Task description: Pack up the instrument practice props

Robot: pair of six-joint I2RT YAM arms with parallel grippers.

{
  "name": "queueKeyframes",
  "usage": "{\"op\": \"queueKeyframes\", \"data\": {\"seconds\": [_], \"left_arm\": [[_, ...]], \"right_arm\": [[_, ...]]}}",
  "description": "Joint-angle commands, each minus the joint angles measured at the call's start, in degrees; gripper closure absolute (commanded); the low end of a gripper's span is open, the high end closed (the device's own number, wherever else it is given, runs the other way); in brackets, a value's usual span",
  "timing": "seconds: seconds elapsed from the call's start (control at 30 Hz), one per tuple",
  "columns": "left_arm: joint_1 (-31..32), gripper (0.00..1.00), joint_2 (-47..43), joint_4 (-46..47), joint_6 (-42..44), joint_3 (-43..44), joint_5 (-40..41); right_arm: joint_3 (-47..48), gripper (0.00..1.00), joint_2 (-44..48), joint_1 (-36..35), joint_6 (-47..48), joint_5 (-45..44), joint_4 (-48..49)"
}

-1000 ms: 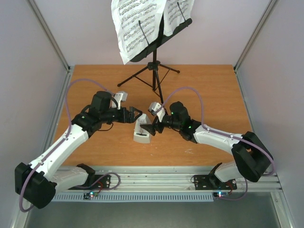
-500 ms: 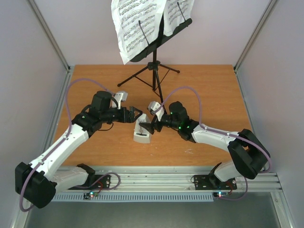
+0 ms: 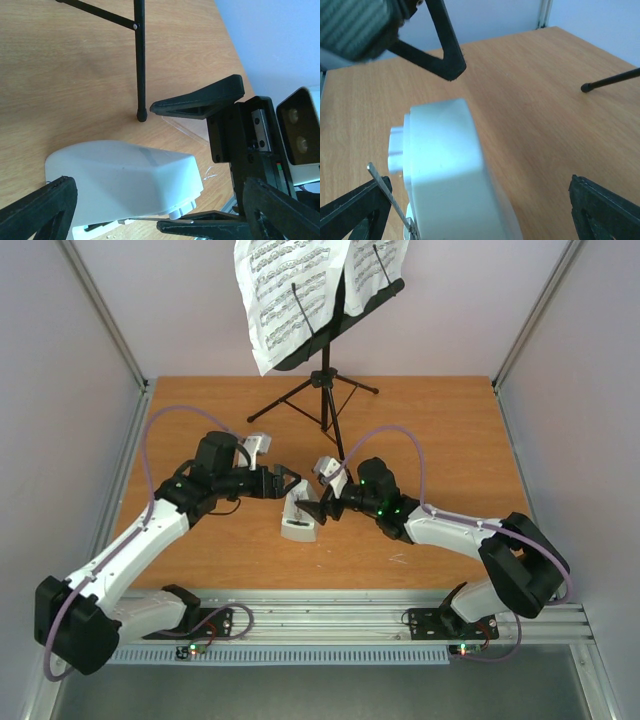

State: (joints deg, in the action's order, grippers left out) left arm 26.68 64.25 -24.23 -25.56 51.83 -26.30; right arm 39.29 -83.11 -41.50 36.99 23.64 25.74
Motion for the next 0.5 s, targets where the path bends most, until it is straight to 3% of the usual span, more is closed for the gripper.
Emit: {"op": "queueKeyframes", "data": {"seconds": [0.0,0.47], "left_arm": [[-0.3,0.09,1.2,4.0,-0.7,-0.4,-2.2],[-0.3,0.22,5.6,4.3,0.7,1.1,-3.9]], "right_arm": [[-1.7,0.03,1.8,-0.4,0.8,-1.4,1.9],[-2.2,0.05,1.6,-0.4,0.7,-1.0,2.8]]}}
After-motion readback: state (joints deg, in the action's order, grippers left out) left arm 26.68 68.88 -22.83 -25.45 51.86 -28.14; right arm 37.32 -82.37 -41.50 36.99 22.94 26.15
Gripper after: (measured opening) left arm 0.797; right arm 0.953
